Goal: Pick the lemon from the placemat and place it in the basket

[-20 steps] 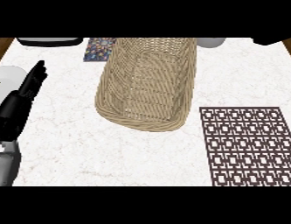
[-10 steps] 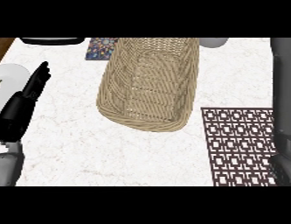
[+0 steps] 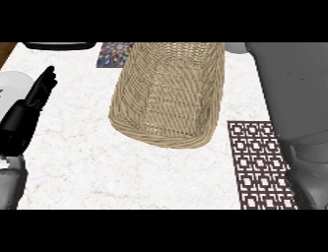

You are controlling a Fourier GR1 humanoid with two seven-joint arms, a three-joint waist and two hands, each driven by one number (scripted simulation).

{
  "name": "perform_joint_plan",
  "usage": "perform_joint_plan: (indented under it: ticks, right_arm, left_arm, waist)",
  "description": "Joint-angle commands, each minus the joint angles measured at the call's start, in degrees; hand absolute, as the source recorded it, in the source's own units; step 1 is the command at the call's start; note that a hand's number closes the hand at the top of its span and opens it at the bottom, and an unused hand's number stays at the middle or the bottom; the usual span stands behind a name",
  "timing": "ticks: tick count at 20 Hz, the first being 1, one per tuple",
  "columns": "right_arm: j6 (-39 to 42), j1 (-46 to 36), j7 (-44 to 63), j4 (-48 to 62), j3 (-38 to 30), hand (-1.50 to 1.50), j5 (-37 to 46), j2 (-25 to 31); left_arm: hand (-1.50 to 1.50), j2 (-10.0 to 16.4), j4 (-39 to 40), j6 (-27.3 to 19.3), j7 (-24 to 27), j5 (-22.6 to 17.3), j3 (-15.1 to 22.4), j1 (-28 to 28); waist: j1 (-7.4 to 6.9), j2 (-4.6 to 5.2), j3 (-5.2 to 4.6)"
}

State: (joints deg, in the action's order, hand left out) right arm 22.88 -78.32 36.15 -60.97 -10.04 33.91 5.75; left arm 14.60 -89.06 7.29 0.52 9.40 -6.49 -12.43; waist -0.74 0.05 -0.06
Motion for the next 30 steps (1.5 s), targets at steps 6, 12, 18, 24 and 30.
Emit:
perform_joint_plan:
  ticks: [6, 12, 18, 24, 30]
  right_arm:
    - [4.71, -1.31, 3.25, 6.22, 8.45, 1.50, 6.61, 0.41]
    - [10.04, -1.19, -1.66, 9.09, 12.10, 1.50, 8.98, 3.49]
    - [10.26, 0.15, -4.44, 12.00, 7.15, -1.50, 4.69, 3.17]
    - [1.99, 2.00, -2.95, 7.04, 4.08, -1.50, 3.08, -0.45]
    - [-14.01, -0.78, 0.32, 5.39, -7.28, -1.50, -0.78, -0.72]
  left_arm:
    - [0.00, 0.44, 4.26, 0.00, 1.21, 0.26, -1.13, -2.60]
    - [0.00, 1.29, 2.29, 1.10, 3.01, -0.07, -1.74, 1.12]
    - [0.00, -0.87, 1.11, -1.58, -0.52, 2.06, -0.38, -1.35]
    - [0.00, 1.46, 1.30, 1.98, 0.06, -1.17, -2.75, -0.92]
    - [0.00, 0.15, -0.37, 1.19, 1.45, -0.01, -1.19, 1.56]
  waist:
    - [0.63, 0.09, -0.01]
    - [0.28, 0.00, 0.01]
    - [0.36, 0.08, 0.04]
    - [0.58, -0.05, 0.05]
    - [-0.03, -0.05, 0.05]
